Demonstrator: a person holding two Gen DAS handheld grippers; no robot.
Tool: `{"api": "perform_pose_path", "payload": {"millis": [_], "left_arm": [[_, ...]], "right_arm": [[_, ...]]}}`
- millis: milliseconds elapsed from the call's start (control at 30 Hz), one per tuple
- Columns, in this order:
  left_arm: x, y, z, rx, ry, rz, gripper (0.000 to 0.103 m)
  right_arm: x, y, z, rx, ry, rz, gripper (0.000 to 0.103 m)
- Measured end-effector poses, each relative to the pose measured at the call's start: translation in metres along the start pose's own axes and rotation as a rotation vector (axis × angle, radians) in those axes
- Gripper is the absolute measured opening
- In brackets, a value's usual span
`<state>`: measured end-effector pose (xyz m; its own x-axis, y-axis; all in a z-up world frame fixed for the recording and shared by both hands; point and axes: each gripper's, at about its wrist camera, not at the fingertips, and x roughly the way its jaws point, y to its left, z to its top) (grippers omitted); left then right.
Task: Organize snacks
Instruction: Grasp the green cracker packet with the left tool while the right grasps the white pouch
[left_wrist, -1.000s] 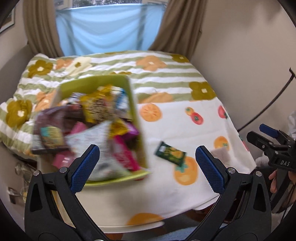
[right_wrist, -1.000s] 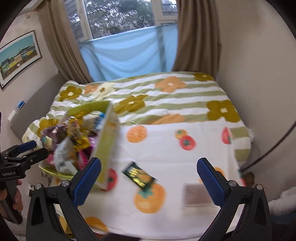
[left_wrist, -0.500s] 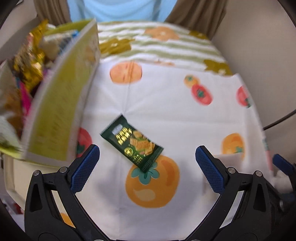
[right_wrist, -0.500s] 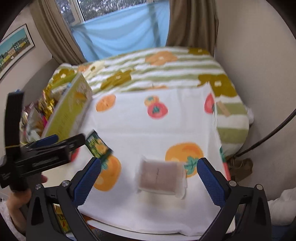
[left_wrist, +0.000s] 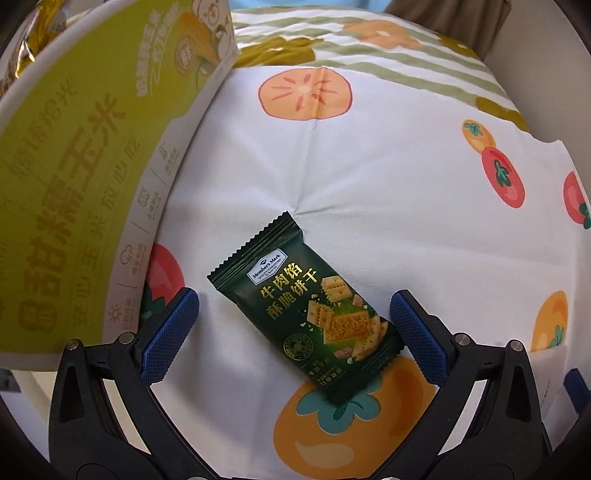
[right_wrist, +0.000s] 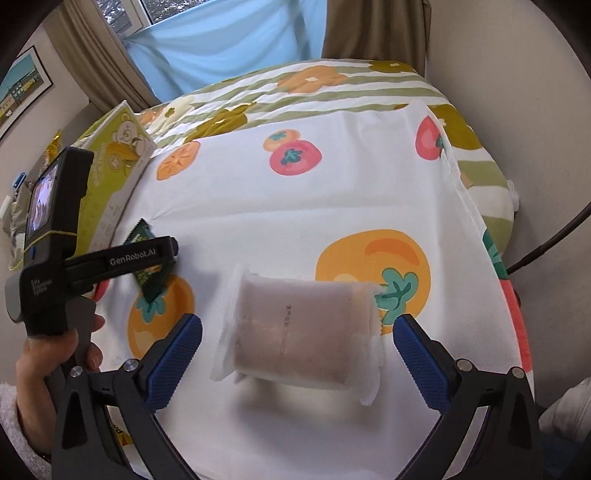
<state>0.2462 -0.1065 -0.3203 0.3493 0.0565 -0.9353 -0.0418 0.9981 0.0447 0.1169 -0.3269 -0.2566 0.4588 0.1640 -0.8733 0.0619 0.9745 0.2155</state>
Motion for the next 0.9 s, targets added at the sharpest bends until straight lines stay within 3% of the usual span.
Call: {"api": "perform_pose_path", "payload": {"millis": [500,600,667,733,900], "left_arm": [[0.001,0.011,-0.006,0.02,0.059,-0.059,0.1],[0.0,0.01,0.002,0.032,0.049,-0.068,0.086],[-0.003,0.012,0.004,0.034,0.049,-0.075,0.066],[-0.007,0.016,0.003,0.035,0.048,-0.084,0.053],[-0.008,0.023,0.004,0.048,0.061,-0.125,0.049]], "right_arm": [[0.022,0.005,-0.005,-0.003,0.032,-0.08,0.103],[0.026,0.002,-0.006,0.022,0.042,-0.067,0.103],[0.027,0.001,-0.006,0.029,0.044,-0.065,0.103],[0.028,0.002,-0.006,0.03,0.042,-0.067,0.103],[0.03,0.005,-0.007,0.029,0.045,-0.071,0.103]]}}
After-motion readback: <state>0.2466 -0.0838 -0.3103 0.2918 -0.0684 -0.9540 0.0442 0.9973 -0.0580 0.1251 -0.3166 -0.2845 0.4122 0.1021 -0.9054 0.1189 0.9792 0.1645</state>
